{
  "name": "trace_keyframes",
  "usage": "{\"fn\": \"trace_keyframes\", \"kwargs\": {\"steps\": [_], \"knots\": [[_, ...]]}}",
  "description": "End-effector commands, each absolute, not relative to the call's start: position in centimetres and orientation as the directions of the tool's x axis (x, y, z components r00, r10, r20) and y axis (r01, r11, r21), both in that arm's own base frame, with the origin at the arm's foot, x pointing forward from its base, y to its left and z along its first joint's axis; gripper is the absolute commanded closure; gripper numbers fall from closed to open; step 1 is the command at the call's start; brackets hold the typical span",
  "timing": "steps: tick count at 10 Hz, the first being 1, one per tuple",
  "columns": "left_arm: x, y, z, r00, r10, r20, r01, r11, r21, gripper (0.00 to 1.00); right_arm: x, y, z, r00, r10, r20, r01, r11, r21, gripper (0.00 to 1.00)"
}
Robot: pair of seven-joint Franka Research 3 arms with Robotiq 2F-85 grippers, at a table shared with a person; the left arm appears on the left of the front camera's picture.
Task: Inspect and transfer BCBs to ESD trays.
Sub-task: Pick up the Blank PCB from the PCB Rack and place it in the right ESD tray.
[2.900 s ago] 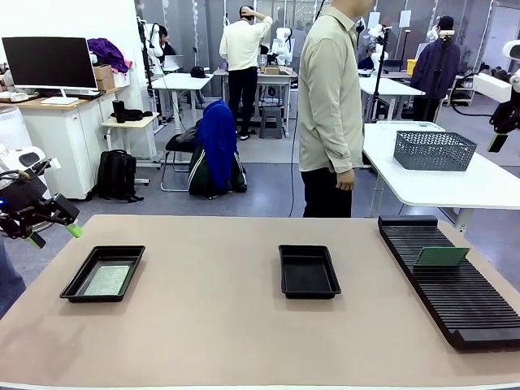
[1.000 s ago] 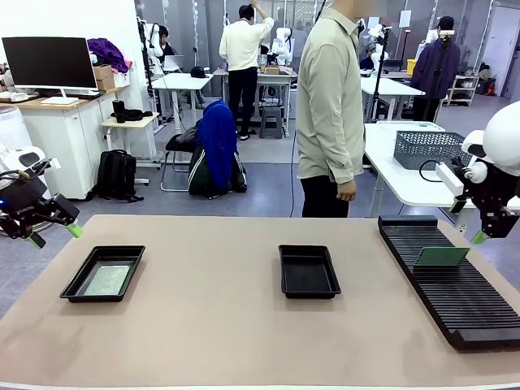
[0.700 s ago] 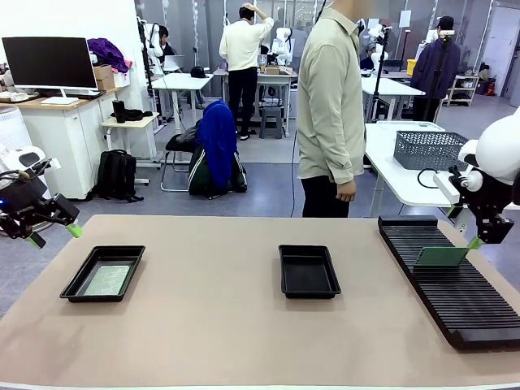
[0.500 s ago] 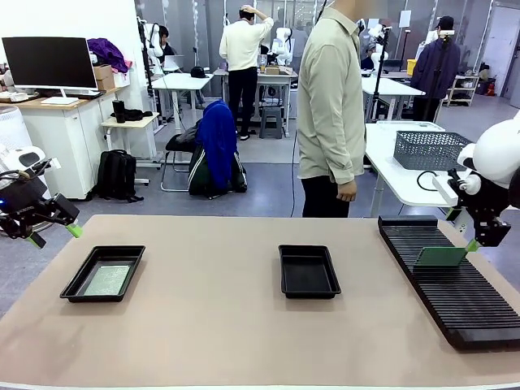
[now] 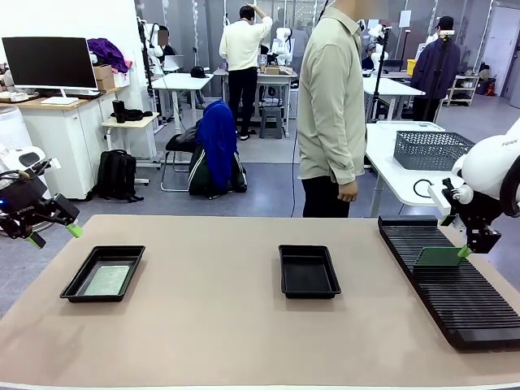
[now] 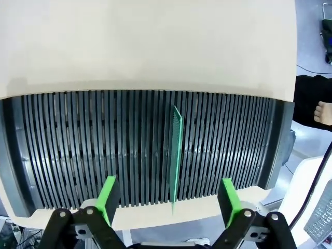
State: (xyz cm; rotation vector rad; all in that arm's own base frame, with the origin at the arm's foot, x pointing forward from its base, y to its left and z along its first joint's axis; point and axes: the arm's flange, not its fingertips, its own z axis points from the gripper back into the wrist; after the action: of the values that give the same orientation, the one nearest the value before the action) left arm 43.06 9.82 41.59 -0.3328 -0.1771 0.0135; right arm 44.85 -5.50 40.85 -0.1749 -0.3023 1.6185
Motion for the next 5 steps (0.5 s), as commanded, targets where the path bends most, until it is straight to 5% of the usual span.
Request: {"fn": "trace_keyframes", "kwargs": {"steps": [1,5], "knots": [[43.2,9.9,41.5,0.983,0.045,0.18,0.017,0.945,-0.327,0.0,45.3,-6.1,39.5,-0.104,0.991,0.08,-0.941,-0.072,-0.332,0.0],[43.2,9.9,41.5,0.983,0.045,0.18,0.017,0.945,-0.327,0.0,46.8,-6.6,37.7,-0.102,0.99,0.098,-0.951,-0.068,-0.3,0.0]]}}
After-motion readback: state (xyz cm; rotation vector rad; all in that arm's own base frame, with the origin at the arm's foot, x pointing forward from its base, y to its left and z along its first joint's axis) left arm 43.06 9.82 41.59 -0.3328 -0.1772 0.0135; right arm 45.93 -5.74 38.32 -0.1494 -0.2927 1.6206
